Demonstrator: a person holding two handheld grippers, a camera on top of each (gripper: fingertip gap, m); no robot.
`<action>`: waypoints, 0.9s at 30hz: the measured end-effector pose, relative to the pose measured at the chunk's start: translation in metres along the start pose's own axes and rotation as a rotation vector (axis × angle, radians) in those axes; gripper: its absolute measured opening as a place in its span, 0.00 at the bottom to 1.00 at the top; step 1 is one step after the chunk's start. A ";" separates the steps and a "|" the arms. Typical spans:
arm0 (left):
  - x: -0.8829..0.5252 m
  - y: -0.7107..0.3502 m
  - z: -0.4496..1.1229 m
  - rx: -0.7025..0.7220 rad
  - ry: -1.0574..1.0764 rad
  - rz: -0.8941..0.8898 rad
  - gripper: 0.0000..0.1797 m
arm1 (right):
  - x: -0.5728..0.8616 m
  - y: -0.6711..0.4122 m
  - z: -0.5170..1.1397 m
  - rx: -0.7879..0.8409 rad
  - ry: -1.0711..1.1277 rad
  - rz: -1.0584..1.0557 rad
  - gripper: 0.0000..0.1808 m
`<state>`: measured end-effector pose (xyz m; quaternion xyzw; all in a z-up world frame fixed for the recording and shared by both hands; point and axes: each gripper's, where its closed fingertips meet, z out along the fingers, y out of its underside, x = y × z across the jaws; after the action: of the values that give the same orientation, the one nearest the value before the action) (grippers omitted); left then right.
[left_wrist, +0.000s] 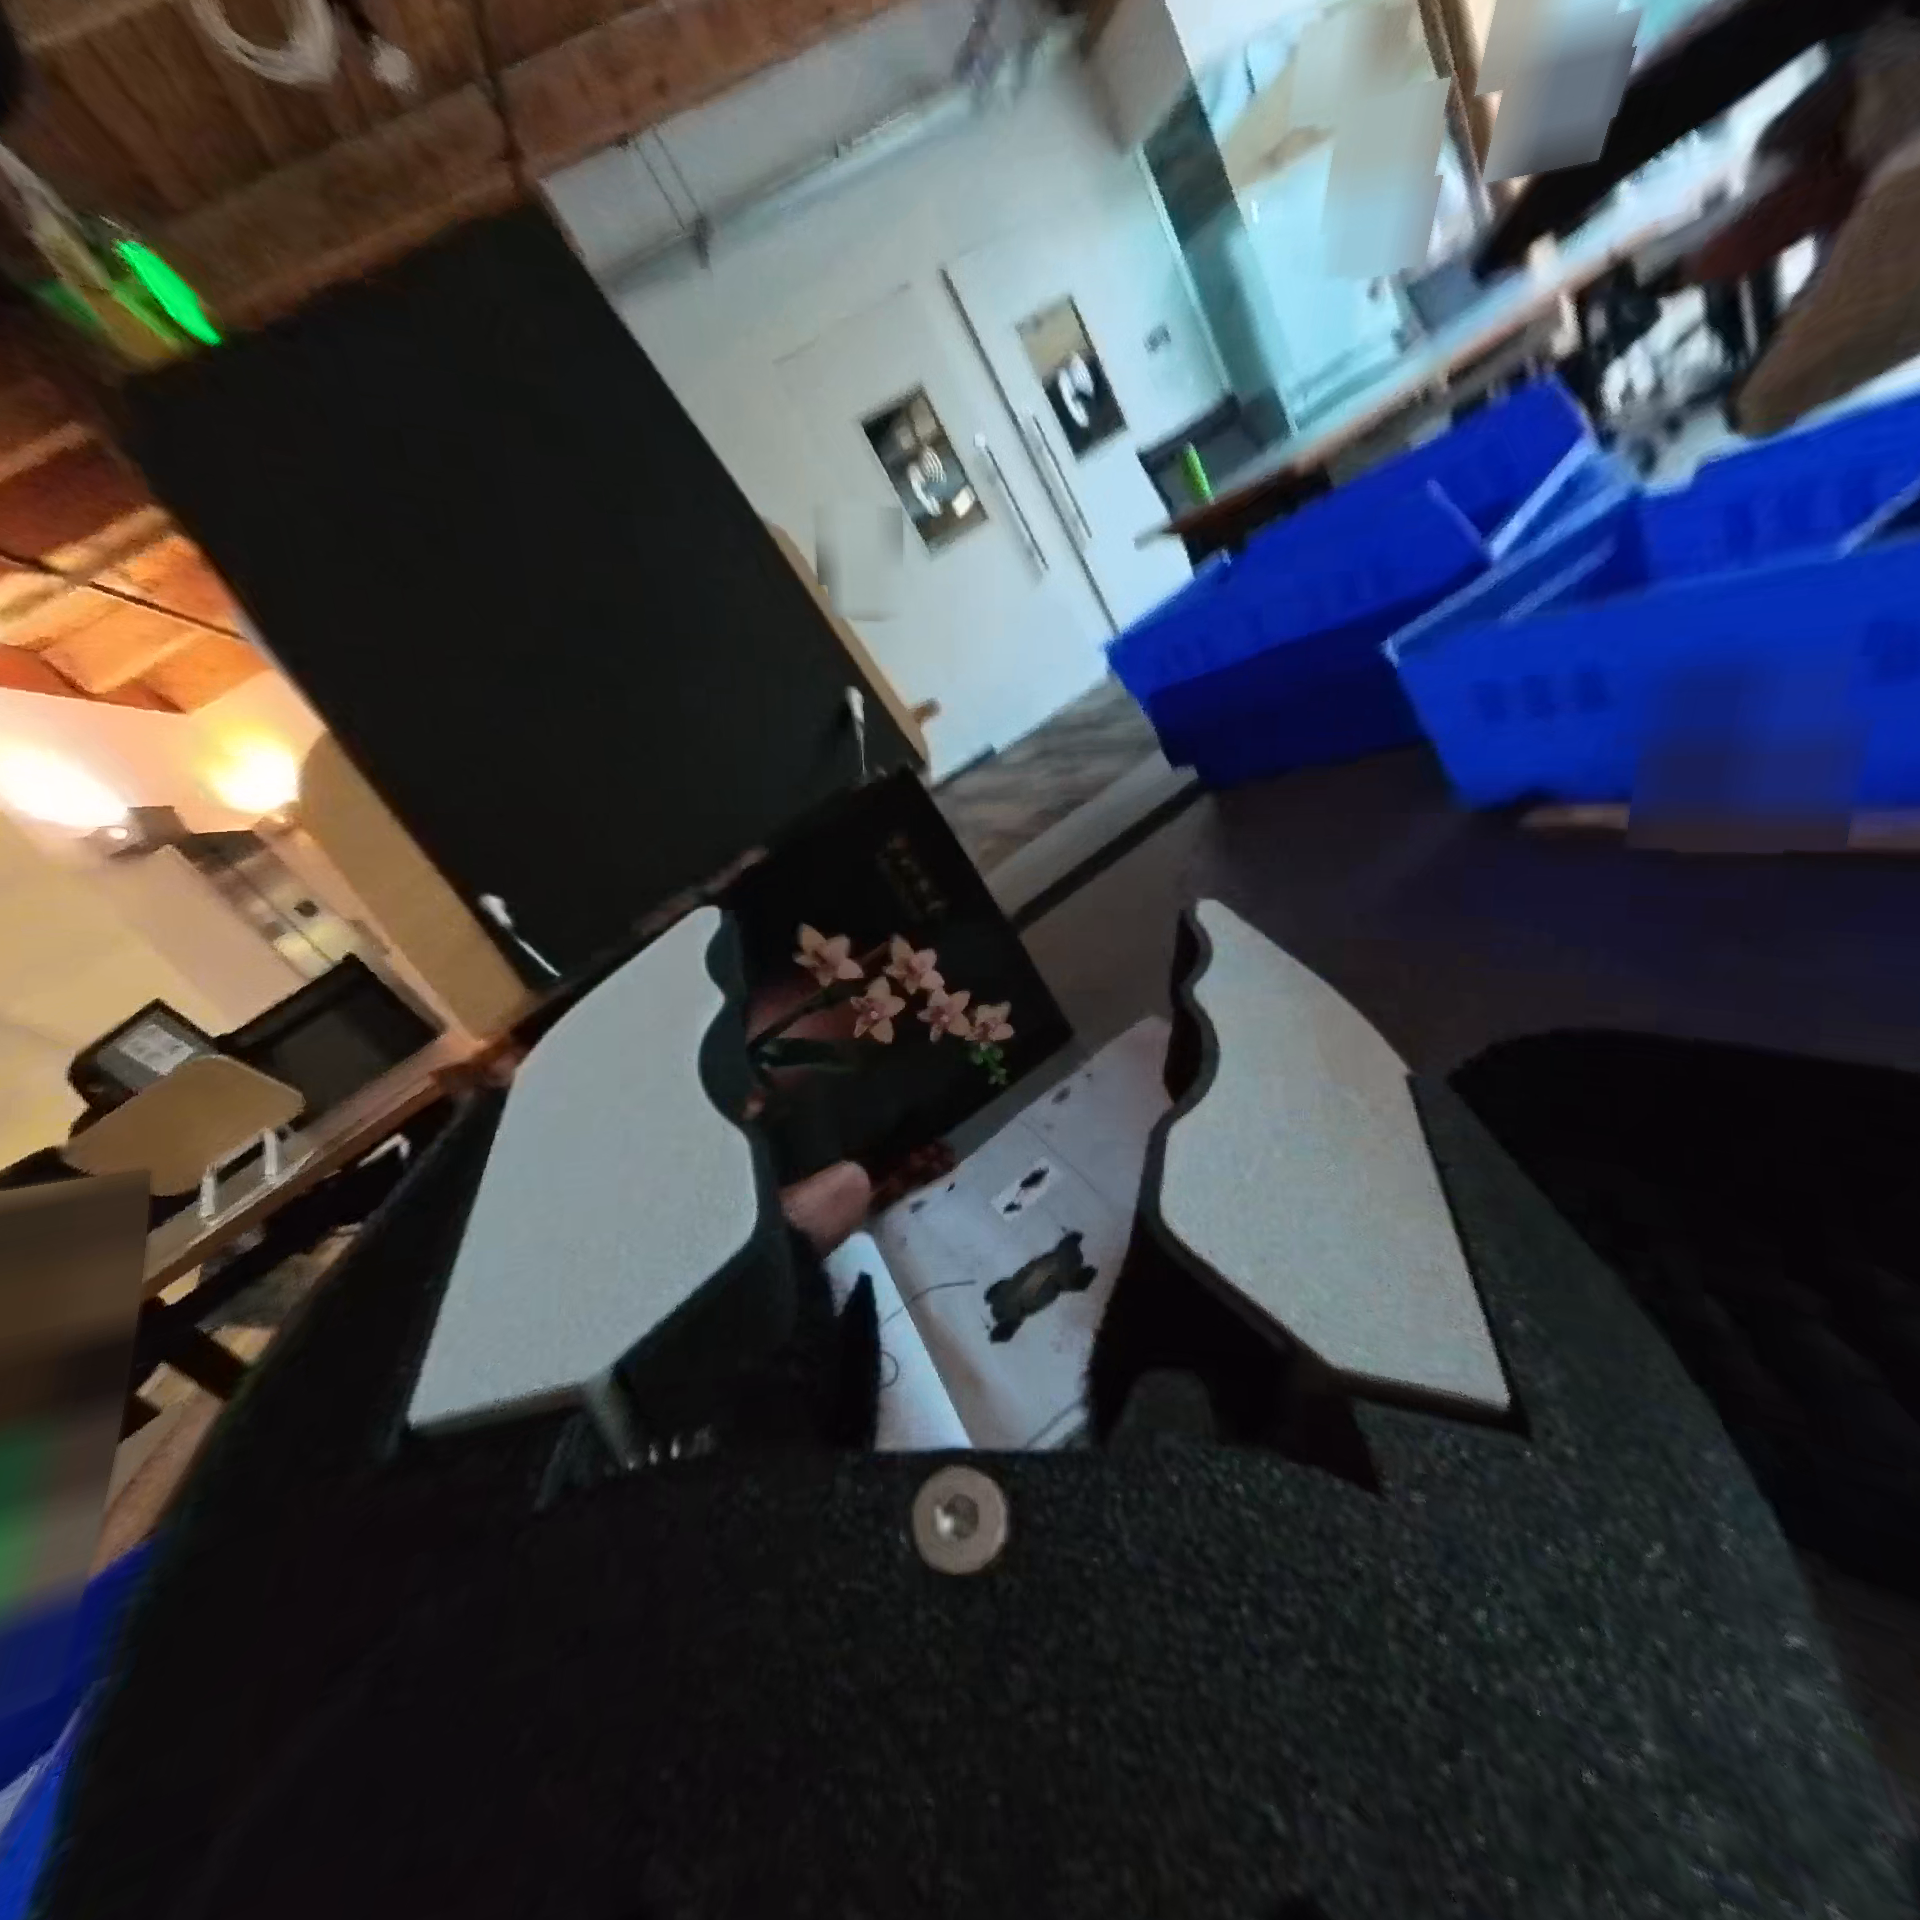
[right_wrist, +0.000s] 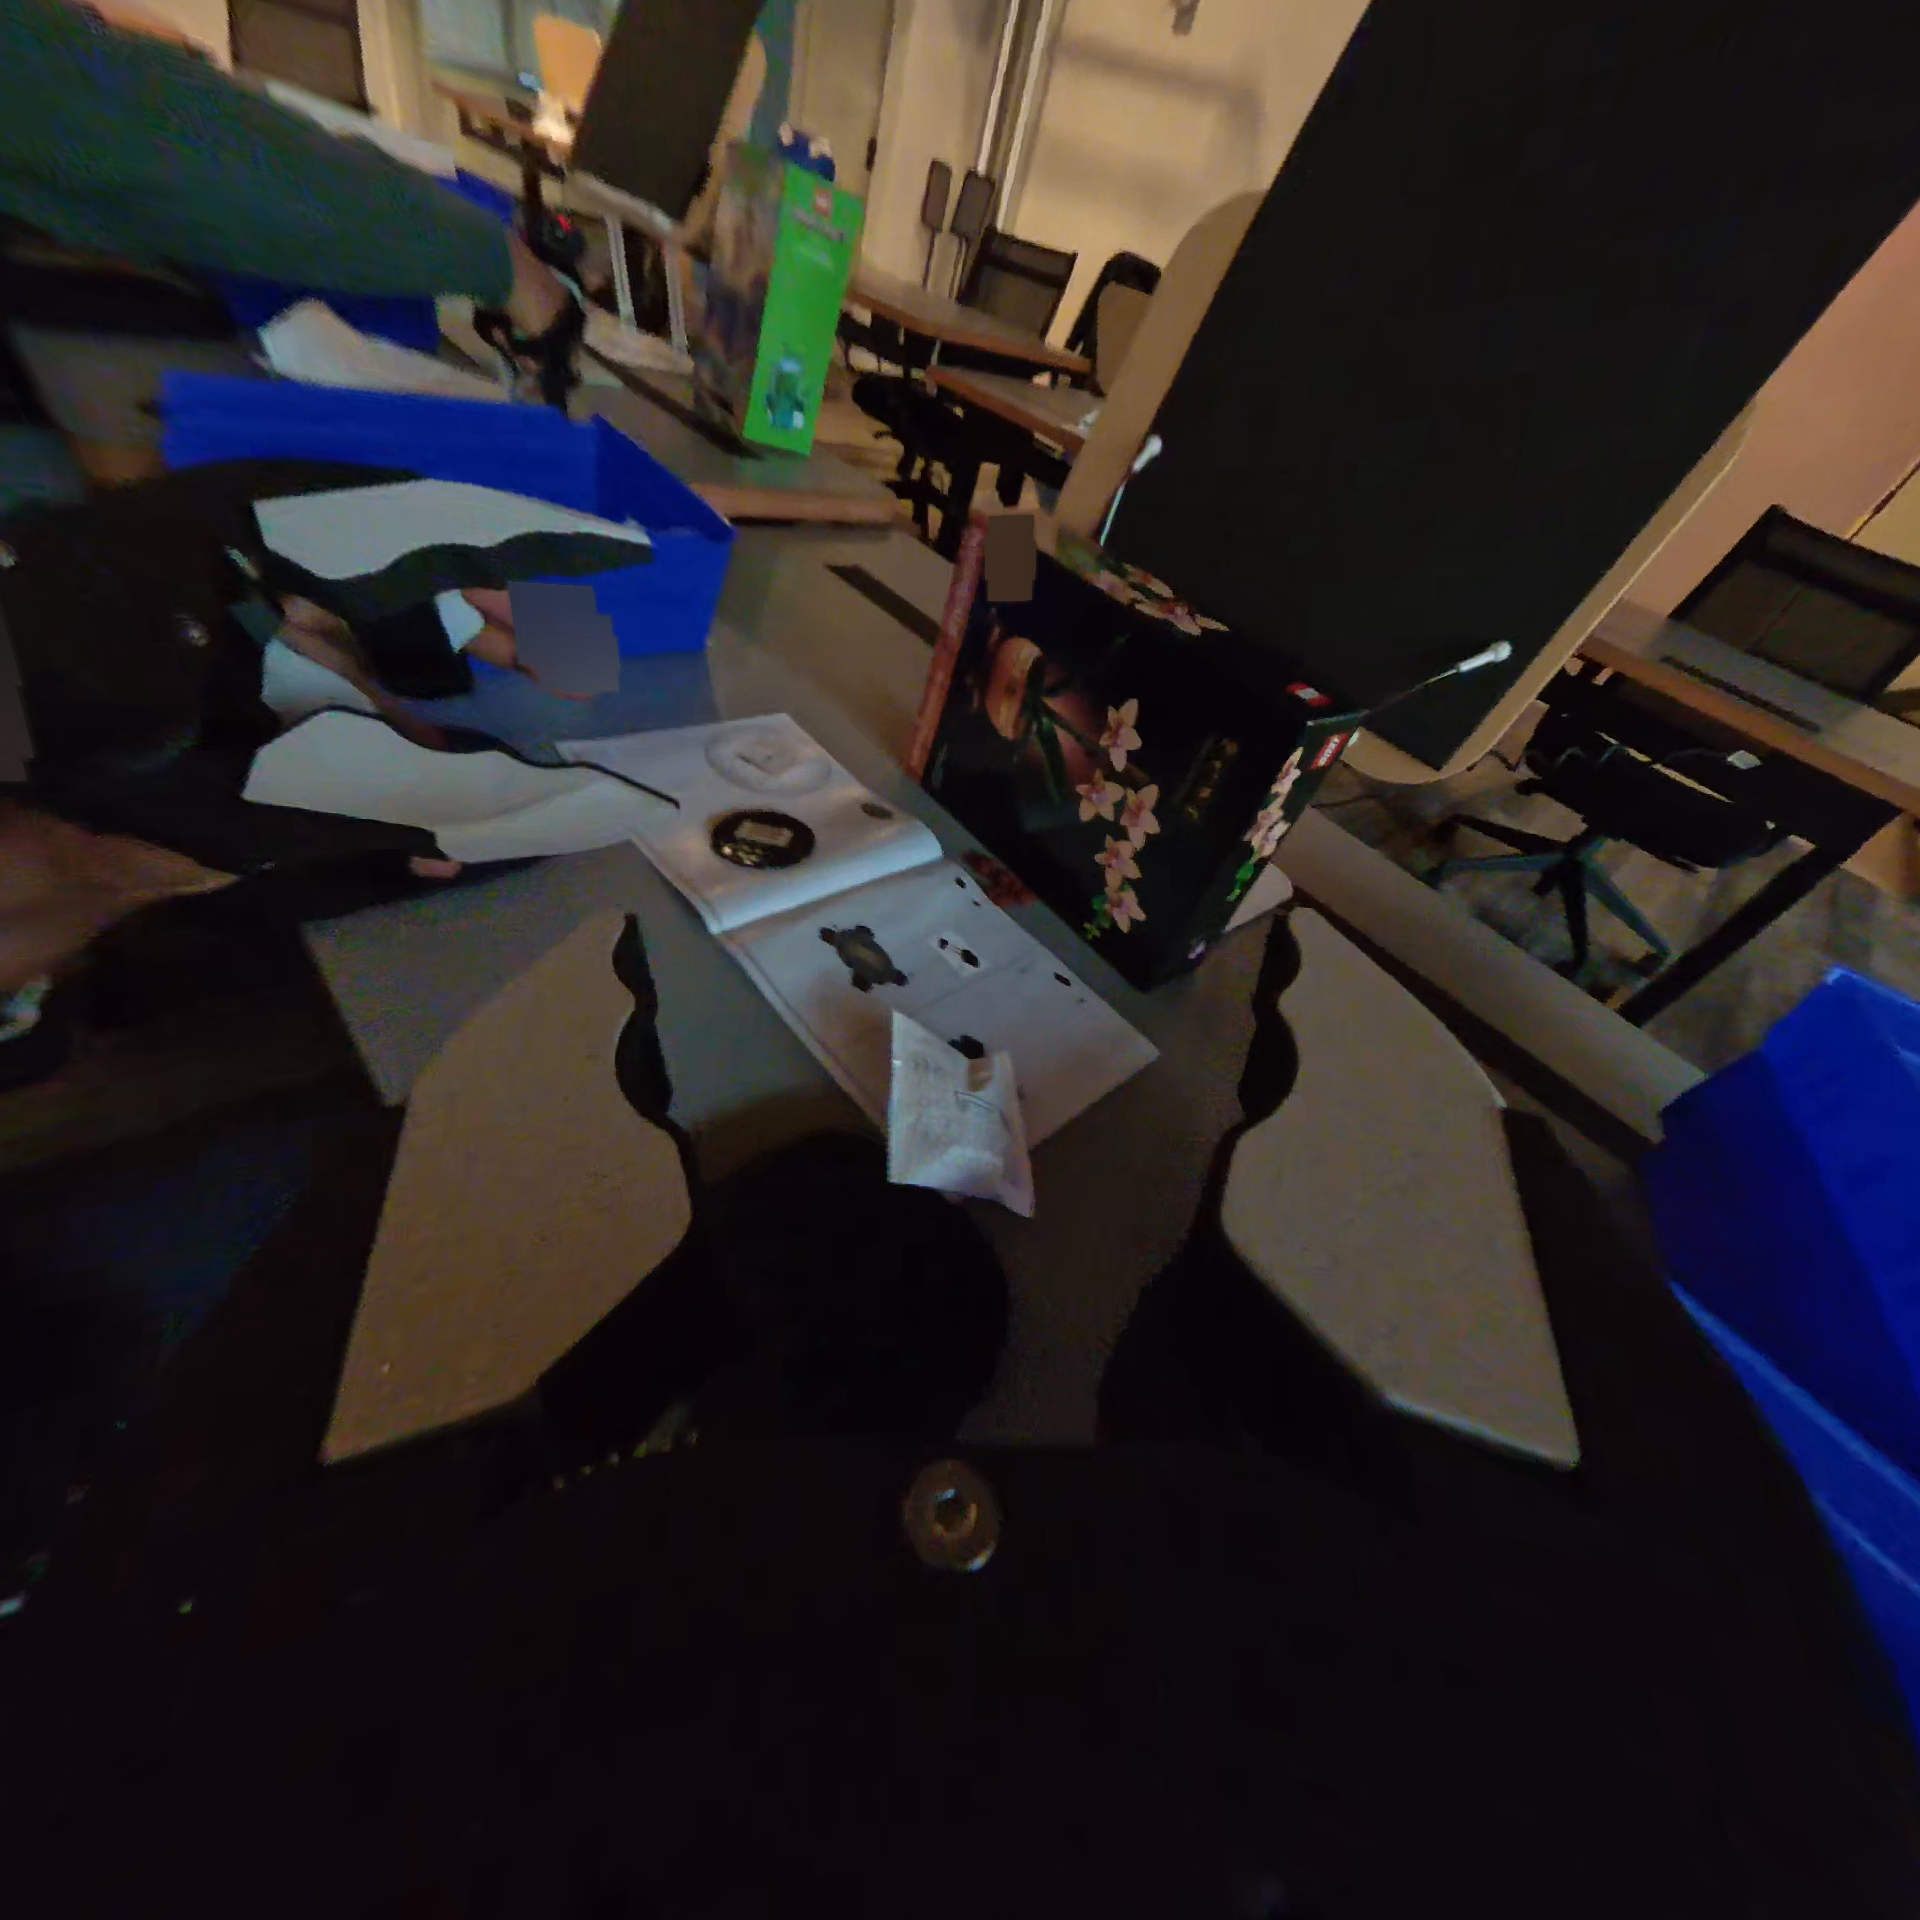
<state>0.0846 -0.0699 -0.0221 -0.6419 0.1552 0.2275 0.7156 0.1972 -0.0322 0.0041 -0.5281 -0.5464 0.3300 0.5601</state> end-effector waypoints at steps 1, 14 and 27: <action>0.006 0.009 0.012 -0.046 0.046 0.006 0.44 | 0.007 0.003 0.007 -0.017 -0.005 -0.016 0.60; -0.031 0.017 0.061 0.037 0.155 -0.186 0.44 | 0.039 0.005 0.035 0.030 0.048 0.142 0.60; -0.095 0.103 0.061 -0.379 0.188 -0.231 0.62 | 0.086 0.050 0.070 -0.141 0.322 0.135 0.71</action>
<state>-0.0538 -0.0143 -0.0527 -0.7966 0.1013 0.1084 0.5860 0.1567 0.0763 -0.0322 -0.6475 -0.4348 0.2390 0.5784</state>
